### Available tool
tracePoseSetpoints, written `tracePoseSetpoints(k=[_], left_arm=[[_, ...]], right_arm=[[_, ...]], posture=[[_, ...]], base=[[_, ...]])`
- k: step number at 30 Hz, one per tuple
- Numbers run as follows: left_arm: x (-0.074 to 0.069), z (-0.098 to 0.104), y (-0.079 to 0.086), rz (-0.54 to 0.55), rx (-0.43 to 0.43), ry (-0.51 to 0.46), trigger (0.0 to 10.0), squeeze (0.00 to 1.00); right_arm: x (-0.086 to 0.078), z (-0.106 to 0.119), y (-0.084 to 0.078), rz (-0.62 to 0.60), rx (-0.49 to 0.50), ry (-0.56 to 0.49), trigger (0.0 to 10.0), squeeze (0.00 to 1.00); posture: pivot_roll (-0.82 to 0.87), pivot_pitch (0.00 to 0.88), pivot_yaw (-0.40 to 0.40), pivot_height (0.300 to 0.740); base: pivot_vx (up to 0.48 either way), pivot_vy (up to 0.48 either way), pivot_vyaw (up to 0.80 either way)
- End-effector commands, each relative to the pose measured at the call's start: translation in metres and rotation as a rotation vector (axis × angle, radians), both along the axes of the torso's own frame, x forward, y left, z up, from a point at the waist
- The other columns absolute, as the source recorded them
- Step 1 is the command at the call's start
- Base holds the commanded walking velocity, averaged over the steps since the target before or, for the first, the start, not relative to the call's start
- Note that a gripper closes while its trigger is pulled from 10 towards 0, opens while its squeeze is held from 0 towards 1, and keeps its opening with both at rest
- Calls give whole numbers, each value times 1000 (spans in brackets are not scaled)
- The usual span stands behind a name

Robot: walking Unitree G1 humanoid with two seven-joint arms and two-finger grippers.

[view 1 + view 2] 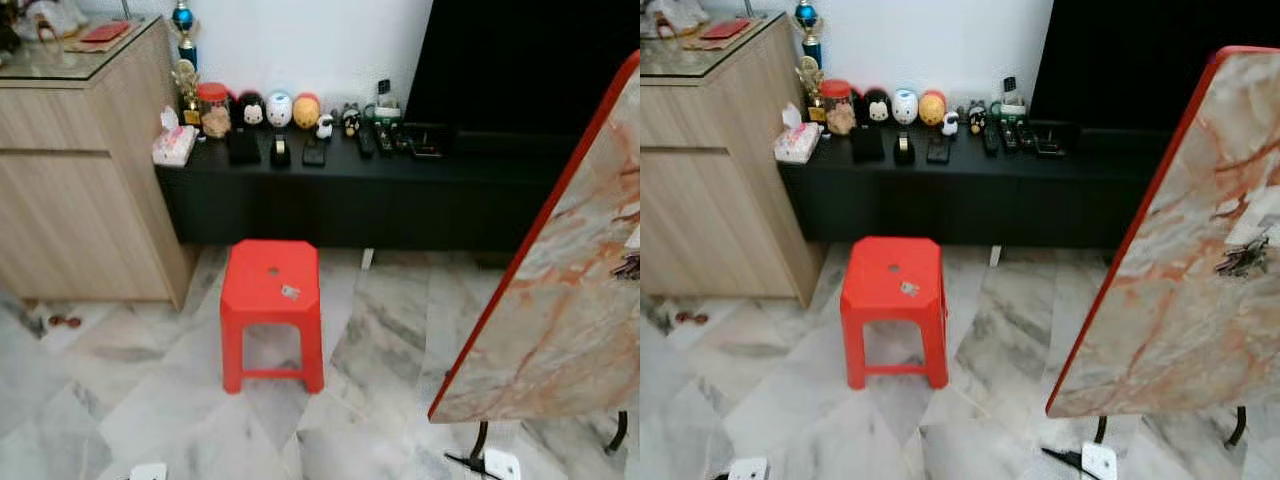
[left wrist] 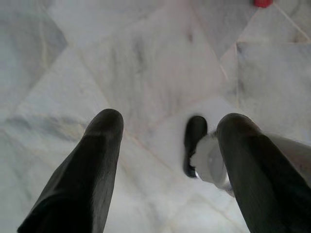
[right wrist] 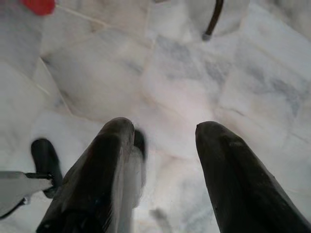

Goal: Hang keys on a hook

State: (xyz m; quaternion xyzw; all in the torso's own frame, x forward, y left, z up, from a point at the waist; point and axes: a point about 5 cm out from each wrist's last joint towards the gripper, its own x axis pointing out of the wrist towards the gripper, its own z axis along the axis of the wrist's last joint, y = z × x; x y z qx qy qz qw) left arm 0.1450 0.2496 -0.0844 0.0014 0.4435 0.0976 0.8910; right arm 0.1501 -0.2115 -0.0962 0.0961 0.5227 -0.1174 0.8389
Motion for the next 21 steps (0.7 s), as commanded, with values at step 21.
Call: tracePoseSetpoints(k=[21], left_arm=[[22, 12, 15, -20, 48, -3, 10000, 0]], right_arm=[[10, 2, 14, 42, 4, -19, 10000, 0]], posture=[[158, 0, -1, 740]], base=[[0, 254, 0]])
